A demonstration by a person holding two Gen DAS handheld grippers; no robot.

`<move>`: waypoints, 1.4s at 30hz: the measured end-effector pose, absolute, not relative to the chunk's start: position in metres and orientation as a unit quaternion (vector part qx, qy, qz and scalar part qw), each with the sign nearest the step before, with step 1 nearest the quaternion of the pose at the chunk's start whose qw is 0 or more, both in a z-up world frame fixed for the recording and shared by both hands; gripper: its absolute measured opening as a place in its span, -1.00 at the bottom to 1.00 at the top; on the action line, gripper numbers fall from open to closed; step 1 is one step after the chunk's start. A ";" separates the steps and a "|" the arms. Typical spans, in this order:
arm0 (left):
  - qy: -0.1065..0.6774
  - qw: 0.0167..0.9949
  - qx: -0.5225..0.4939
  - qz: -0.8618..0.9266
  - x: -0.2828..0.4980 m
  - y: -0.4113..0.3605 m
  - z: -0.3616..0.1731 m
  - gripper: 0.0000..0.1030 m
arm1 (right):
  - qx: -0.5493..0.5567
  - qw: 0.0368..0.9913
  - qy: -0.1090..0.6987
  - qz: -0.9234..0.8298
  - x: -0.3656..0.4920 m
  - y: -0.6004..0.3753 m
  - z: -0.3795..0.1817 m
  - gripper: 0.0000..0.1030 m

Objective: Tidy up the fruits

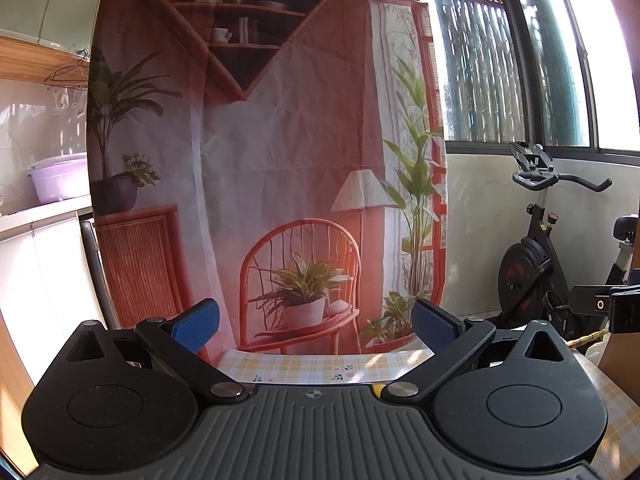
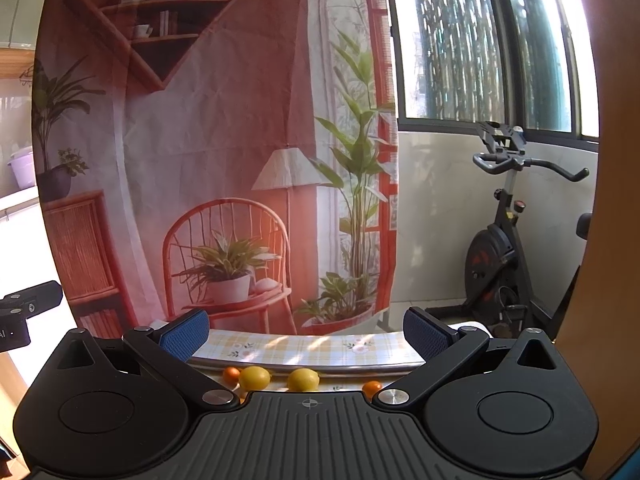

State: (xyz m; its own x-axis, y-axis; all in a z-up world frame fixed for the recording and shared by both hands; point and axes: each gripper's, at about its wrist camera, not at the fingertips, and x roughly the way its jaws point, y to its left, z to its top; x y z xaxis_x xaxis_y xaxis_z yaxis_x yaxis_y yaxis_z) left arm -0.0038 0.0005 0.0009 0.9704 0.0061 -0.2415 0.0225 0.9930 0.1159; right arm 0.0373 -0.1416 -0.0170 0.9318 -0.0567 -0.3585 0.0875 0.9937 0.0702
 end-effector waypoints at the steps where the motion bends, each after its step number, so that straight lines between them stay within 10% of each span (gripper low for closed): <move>1: 0.121 0.991 0.058 -0.004 -0.004 0.001 0.001 1.00 | 0.044 0.981 0.183 -0.038 0.037 -0.142 -0.018 1.00; 42: 0.114 0.992 0.050 -0.024 -0.009 -0.002 -0.002 1.00 | 0.044 0.981 0.181 -0.046 0.036 -0.145 -0.026 1.00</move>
State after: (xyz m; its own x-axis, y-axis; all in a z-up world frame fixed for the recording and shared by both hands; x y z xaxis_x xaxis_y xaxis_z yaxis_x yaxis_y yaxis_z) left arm -0.0091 -0.0020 -0.0021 0.9731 -0.0367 -0.2276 0.0593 0.9939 0.0930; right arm 0.0358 -0.1454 -0.0258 0.9300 -0.0745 -0.3599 0.1068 0.9918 0.0705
